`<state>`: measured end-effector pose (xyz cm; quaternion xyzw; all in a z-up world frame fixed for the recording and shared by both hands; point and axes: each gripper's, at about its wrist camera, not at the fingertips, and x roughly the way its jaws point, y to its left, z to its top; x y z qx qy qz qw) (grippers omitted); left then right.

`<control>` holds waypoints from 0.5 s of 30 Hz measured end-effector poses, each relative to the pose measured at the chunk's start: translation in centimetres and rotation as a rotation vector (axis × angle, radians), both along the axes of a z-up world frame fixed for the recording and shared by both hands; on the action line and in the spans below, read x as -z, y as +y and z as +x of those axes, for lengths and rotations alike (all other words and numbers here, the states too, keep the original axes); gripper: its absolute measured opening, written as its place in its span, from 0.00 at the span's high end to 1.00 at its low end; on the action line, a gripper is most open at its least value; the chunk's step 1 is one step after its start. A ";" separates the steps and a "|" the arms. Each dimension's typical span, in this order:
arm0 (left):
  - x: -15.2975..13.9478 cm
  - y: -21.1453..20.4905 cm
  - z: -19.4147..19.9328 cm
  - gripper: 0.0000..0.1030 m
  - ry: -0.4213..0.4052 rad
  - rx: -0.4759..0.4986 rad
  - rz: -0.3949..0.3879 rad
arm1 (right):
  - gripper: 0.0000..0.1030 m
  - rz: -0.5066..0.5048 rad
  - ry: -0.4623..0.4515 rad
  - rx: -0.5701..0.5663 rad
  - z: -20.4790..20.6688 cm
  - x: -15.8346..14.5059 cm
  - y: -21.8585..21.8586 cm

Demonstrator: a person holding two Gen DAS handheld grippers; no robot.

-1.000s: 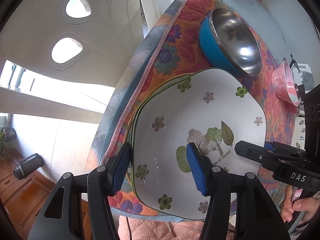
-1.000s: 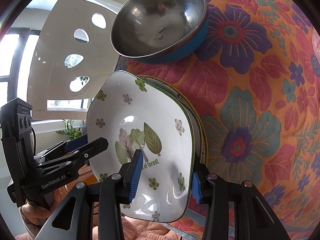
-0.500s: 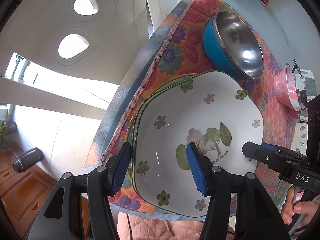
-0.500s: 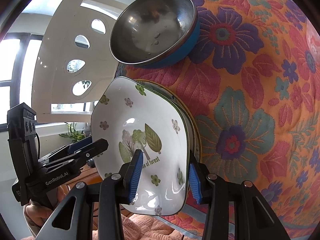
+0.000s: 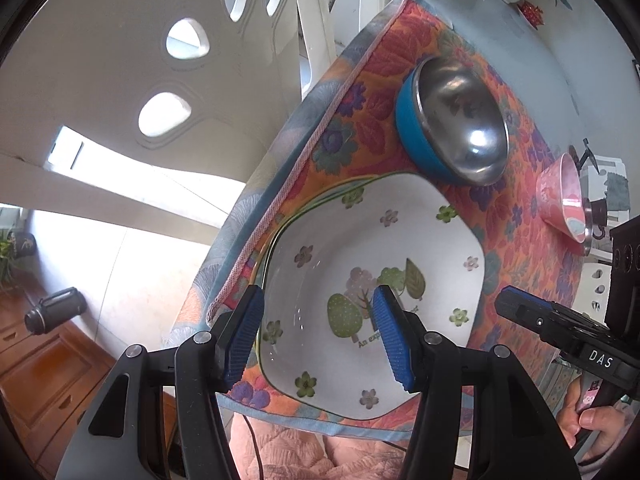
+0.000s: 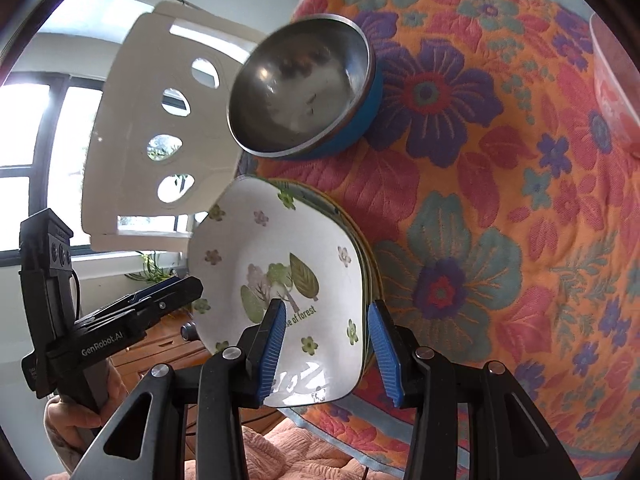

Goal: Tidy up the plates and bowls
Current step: 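Lower the second forest plate onto the stack and open both grippers, then move both grippers to the blue stainless bowl and grasp its rim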

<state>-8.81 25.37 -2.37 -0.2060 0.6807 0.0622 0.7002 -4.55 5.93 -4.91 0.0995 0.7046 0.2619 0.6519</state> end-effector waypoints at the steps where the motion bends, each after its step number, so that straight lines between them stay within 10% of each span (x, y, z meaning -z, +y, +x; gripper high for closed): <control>1: -0.3 -0.1 0.3 0.48 -0.004 -0.001 0.002 | 0.59 0.009 -0.006 0.002 0.1 -0.4 -0.2; 15: -2.8 -0.8 5.6 0.47 -0.054 0.019 0.048 | 0.59 0.040 -0.117 -0.006 4.7 -4.8 -1.7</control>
